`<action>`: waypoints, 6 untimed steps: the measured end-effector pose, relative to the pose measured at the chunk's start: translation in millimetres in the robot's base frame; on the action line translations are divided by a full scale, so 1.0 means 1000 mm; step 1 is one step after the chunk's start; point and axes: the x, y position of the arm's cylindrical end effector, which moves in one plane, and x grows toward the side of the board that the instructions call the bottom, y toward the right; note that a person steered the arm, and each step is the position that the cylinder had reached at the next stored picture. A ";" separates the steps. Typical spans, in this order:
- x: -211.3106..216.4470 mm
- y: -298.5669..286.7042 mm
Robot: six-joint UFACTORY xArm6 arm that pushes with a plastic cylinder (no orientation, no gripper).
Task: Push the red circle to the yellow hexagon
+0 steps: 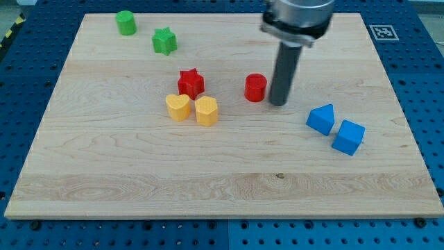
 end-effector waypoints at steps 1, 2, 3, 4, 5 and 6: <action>-0.002 -0.003; -0.011 0.038; -0.030 0.041; -0.034 0.005; -0.034 -0.015; -0.050 -0.024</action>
